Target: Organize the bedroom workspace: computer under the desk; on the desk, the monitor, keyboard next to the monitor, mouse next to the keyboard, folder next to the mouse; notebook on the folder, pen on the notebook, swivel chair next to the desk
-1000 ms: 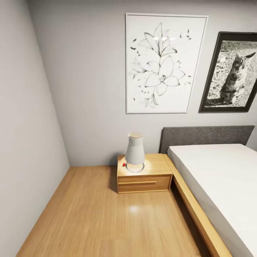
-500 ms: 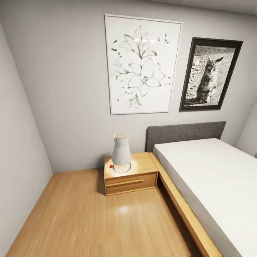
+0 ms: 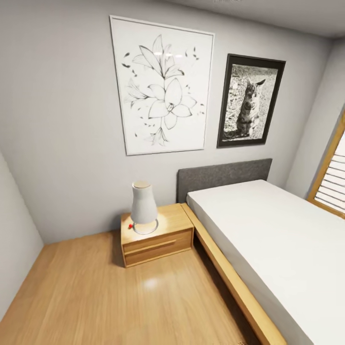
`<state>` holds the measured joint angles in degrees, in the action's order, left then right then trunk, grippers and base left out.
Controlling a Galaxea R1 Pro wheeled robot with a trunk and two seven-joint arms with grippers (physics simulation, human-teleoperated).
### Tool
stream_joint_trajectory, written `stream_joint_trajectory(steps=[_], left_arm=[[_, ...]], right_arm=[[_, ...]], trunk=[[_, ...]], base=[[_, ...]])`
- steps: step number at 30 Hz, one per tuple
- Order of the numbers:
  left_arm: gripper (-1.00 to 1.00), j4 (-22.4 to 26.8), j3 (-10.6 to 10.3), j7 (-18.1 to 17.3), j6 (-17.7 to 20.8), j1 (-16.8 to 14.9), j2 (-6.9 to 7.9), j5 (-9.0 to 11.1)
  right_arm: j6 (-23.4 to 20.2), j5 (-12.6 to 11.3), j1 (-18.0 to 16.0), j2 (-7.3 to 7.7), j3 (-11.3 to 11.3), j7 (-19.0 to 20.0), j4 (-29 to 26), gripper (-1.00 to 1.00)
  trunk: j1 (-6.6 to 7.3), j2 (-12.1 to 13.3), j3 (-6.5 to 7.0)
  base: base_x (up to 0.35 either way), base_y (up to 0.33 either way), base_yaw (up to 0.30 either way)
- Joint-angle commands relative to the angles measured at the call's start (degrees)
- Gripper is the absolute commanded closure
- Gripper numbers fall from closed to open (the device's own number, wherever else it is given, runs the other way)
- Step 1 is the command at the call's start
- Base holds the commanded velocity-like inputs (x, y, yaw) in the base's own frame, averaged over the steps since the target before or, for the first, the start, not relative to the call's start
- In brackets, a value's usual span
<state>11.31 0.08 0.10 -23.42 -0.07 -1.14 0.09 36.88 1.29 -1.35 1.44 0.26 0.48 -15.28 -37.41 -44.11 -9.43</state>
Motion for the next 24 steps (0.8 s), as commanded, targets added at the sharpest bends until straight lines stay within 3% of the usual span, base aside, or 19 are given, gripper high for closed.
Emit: stream_joint_trajectory(steps=[1,14,24], left_arm=[[-1.0,-0.4,0.0,0.0,-0.1,0.0,0.0,0.0],[-1.0,-5.4,0.1,0.0,-0.1,0.0,-0.12,0.0],[-1.0,-6.4,0.0,0.2,-0.1,0.0,-0.04,0.0]], right_arm=[[0.3,0.1,-0.1,0.0,0.0,0.0,0.1,-1.0],[0.7,0.1,-0.1,-0.03,0.1,0.1,0.0,-1.0],[0.7,0.2,-0.1,0.05,0.1,0.1,0.0,-1.0]], trunk=[[-0.01,-0.1,-0.08],[-0.01,-0.1,-0.08],[-0.01,-0.1,-0.08]], base=[[0.0,0.0,-0.294],[0.0,0.0,-0.294],[0.0,0.0,-0.294]])
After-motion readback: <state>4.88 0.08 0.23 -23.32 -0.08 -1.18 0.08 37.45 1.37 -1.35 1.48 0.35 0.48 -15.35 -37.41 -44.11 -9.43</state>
